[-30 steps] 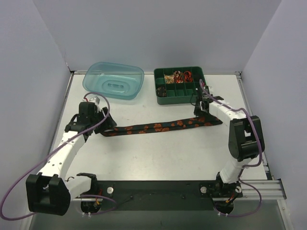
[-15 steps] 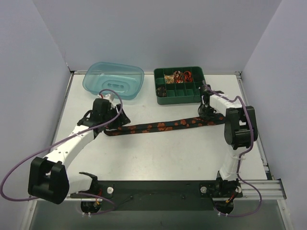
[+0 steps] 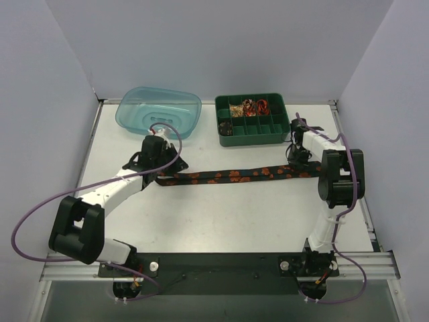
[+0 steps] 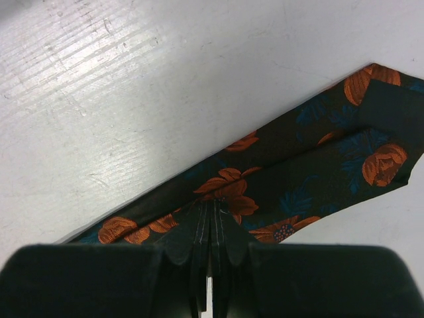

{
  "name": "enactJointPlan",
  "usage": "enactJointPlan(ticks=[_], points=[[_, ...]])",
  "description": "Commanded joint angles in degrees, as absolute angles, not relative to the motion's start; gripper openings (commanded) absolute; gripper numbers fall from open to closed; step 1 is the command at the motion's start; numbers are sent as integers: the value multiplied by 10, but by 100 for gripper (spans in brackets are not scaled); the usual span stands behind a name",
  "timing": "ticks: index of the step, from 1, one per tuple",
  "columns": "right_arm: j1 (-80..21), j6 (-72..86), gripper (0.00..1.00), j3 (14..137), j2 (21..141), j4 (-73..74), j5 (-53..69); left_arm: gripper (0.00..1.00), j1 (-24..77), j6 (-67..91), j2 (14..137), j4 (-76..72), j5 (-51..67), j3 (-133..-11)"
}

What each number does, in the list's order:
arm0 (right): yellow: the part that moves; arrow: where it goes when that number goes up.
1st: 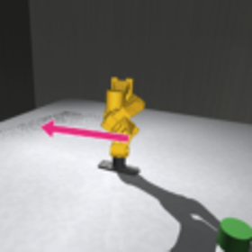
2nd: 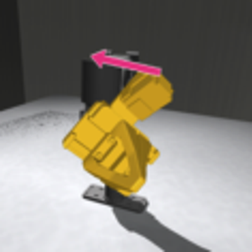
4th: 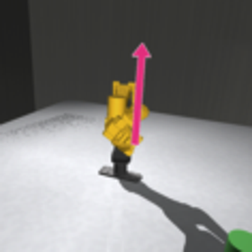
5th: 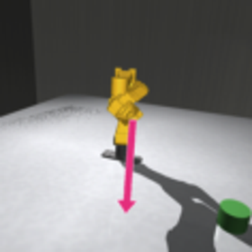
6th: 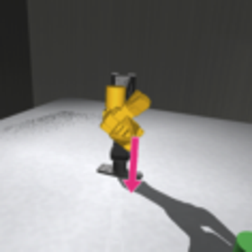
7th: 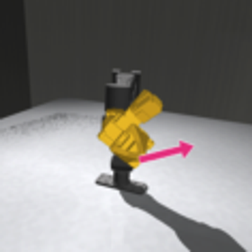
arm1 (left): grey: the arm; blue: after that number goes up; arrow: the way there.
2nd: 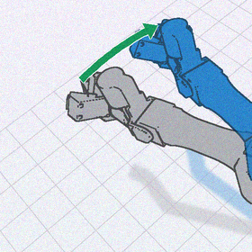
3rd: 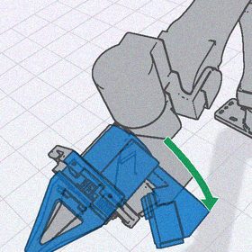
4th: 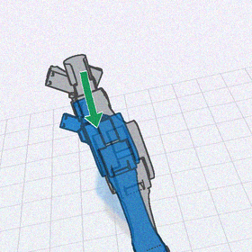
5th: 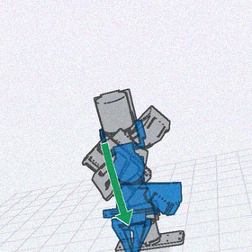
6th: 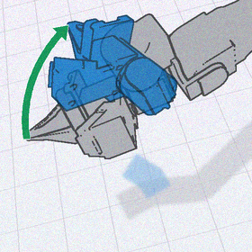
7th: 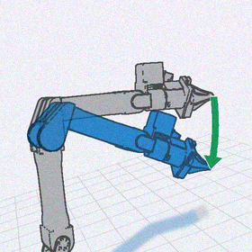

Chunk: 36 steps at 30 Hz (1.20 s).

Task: Roll the ties
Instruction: Flatten out the tie at the center of the board.

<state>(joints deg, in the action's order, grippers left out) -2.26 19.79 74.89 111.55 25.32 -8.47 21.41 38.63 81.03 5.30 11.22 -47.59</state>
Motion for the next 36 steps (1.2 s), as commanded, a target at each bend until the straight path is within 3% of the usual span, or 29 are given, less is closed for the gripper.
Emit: enactJointPlan(ticks=[1, 3, 11, 26, 36], points=[[-20, 193, 0, 751, 1123, 304, -98, 6, 186, 394, 807, -22, 101, -468], [-20, 193, 0, 751, 1122, 304, -97, 0, 165, 397, 804, -27, 103, -458], [-26, 192, 0, 752, 1123, 303, -91, 0, 63, 406, 780, -79, 110, -351], [-29, 193, 0, 752, 1121, 303, -84, 0, 44, 446, 765, -78, 40, -261], [-40, 196, 0, 750, 1102, 302, -75, 0, 31, 447, 802, -106, 70, -257]])
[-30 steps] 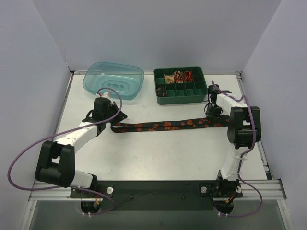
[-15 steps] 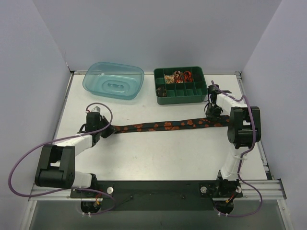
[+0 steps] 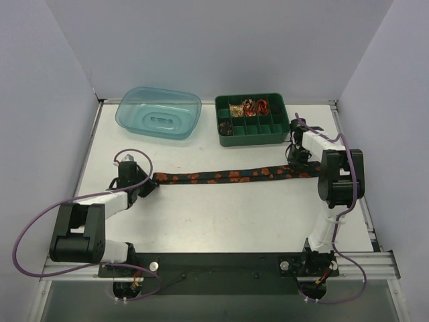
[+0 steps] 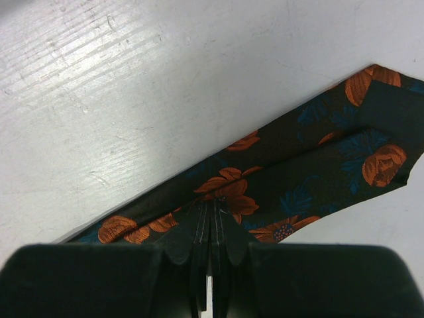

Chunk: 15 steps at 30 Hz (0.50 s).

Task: Roll the ties
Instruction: Flatten out the tie at the center of the board.

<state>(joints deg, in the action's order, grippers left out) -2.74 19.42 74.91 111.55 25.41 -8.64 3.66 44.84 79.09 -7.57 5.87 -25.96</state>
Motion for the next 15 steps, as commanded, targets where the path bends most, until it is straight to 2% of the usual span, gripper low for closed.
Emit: enactJointPlan(ticks=[1, 7, 14, 15], points=[[-43, 196, 0, 751, 1097, 302, -73, 0, 31, 440, 800, -111, 76, -256], [-75, 201, 0, 754, 1036, 302, -60, 0, 31, 423, 729, -89, 105, -265], [-93, 206, 0, 767, 984, 304, -36, 0, 32, 400, 629, 27, 120, -287], [-96, 206, 0, 773, 981, 304, -35, 9, 31, 397, 614, 36, 115, -289]])
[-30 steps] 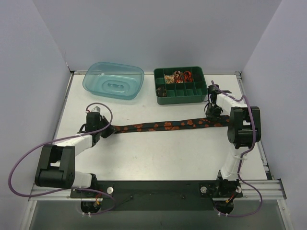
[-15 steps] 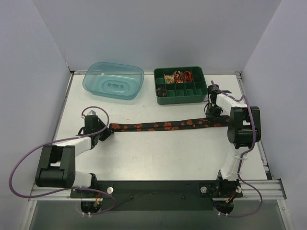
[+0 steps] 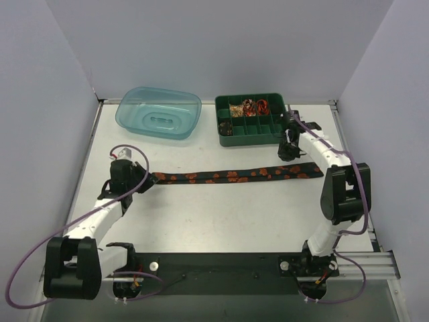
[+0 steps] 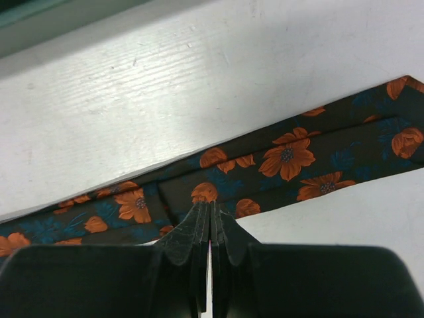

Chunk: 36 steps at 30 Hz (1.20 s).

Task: Roll the ties
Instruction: Flatten out the tie at the center of the board.

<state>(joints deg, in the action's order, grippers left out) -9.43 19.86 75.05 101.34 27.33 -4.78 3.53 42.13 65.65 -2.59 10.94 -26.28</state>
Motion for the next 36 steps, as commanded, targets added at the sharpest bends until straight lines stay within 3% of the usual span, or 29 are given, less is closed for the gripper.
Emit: enactJointPlan(ticks=[1, 2, 4, 5, 7, 10, 13, 14, 15, 36], points=[[-102, 205, 0, 775, 979, 304, -33, 14, 30, 395, 608, 50, 106, -294], [-106, 203, 0, 778, 979, 304, -32, 25, 29, 394, 606, 54, 93, -296], [-115, 198, 0, 787, 980, 304, -31, 60, 26, 391, 611, 61, 84, -306], [-126, 196, 0, 788, 981, 304, -29, 66, 22, 389, 618, 60, 79, -308], [-136, 191, 0, 794, 983, 303, -23, 70, 16, 382, 647, 41, 83, -313], [-156, 185, 0, 802, 990, 305, -18, 65, 4, 389, 692, -41, 123, -308], [-169, 184, 0, 806, 998, 305, -18, 27, 4, 412, 729, -123, 169, -299], [-173, 185, 0, 805, 1000, 305, -15, 3, 4, 417, 743, -134, 174, -302], [-175, 183, 0, 806, 1001, 306, -15, 0, 4, 424, 751, -143, 177, -303], [-192, 184, 0, 829, 1024, 308, 4, 0, 4, 479, 922, -285, 121, -253]])
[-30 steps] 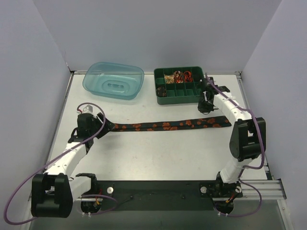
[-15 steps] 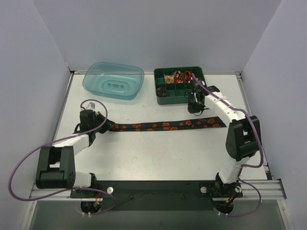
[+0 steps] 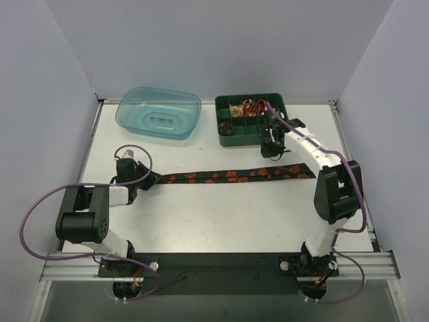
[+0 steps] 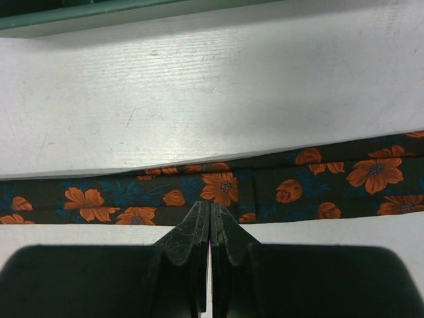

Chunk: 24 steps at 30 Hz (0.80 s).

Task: Roll the ties
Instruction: Flatten out the tie at the center of the board.

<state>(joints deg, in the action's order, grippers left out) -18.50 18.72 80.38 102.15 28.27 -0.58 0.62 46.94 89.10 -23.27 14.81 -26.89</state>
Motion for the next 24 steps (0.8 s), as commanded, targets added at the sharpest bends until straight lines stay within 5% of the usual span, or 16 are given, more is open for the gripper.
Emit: enactJointPlan(ticks=[1, 4, 8, 11, 15, 19, 24], points=[[-193, 185, 0, 829, 1023, 308, 12, 0, 4, 482, 926, -294, 127, -251], [-196, 184, 4, 831, 1020, 308, 28, 0, 4, 483, 931, -311, 142, -252], [-207, 179, 39, 836, 1012, 306, 37, 0, 4, 479, 885, -316, 166, -259], [-215, 178, 54, 840, 1005, 304, 45, 0, 4, 469, 834, -291, 175, -270], [-233, 175, 68, 849, 1005, 302, 53, 19, -16, 456, 770, -219, 174, -286], [-263, 174, 77, 866, 1015, 294, 66, 52, -31, 439, 716, -147, 164, -299], [-308, 182, 86, 897, 1054, 286, 88, 61, -62, 397, 663, -52, 135, -307]])
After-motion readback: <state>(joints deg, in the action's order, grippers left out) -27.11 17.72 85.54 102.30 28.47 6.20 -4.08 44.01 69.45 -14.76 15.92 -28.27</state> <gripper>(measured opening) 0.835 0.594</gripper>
